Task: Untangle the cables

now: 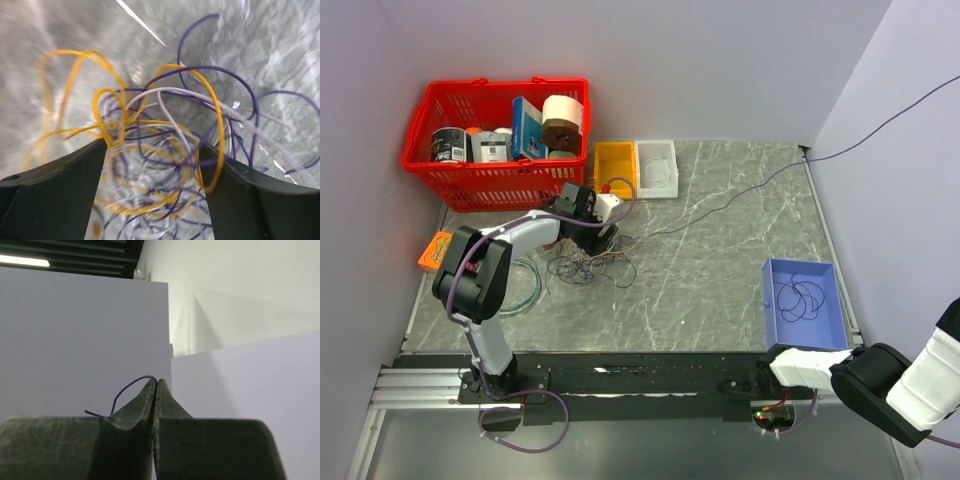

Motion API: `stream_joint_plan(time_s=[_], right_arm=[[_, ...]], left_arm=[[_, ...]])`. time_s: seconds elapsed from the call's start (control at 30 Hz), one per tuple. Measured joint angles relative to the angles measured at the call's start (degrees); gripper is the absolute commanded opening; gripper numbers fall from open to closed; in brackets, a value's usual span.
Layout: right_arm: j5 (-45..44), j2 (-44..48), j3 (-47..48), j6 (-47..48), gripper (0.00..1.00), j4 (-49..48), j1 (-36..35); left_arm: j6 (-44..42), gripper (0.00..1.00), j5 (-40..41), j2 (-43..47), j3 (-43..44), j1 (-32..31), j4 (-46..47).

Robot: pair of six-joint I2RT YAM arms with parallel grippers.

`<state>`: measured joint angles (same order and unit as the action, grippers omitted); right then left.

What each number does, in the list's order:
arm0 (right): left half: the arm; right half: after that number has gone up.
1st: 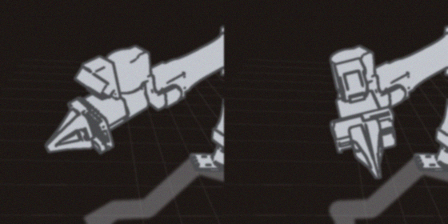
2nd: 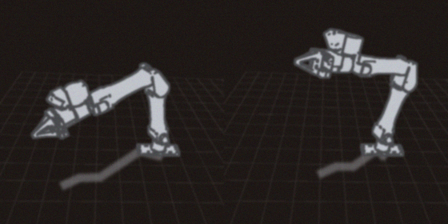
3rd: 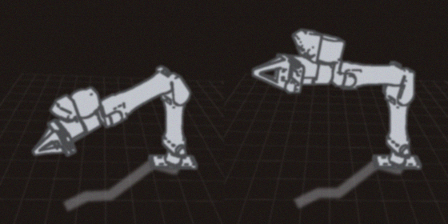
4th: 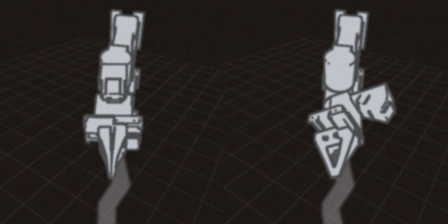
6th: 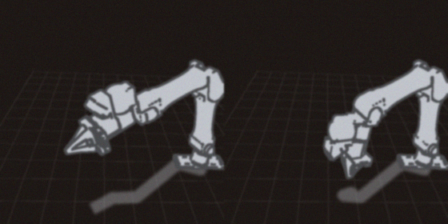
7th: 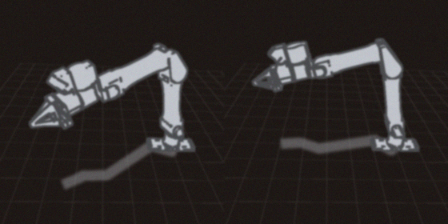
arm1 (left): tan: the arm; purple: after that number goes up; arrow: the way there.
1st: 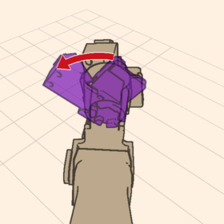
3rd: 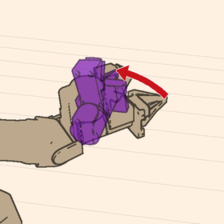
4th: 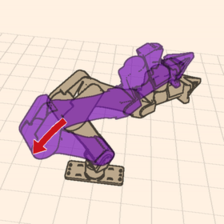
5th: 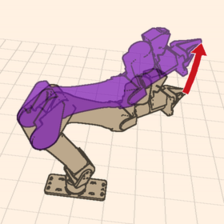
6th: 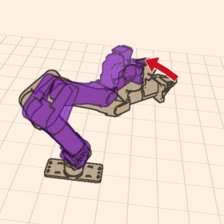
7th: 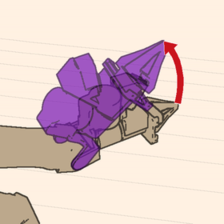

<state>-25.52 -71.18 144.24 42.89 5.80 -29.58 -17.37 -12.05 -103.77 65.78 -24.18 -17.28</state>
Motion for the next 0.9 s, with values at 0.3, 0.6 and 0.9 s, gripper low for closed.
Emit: stream_joint_plan(time_s=[0.3,0.6,0.9], right_arm=[[-0.11,-0.46,0.15,1.07,0.00,-1.92,0.00],[1.62,-0.66,-4.20,-1.16,0.00,0.46,0.00],[4.33,-3.78,-6.71,-4.35,0.00,5.18,0.00]], left_arm=[[-1.64,0.94,0.37,5.31,0.35,0.11,0.42],[-2.71,0.99,-6.60,10.80,1.31,0.57,0.31],[-5.11,0.82,-19.30,13.40,16.15,-3.82,-4.13]])
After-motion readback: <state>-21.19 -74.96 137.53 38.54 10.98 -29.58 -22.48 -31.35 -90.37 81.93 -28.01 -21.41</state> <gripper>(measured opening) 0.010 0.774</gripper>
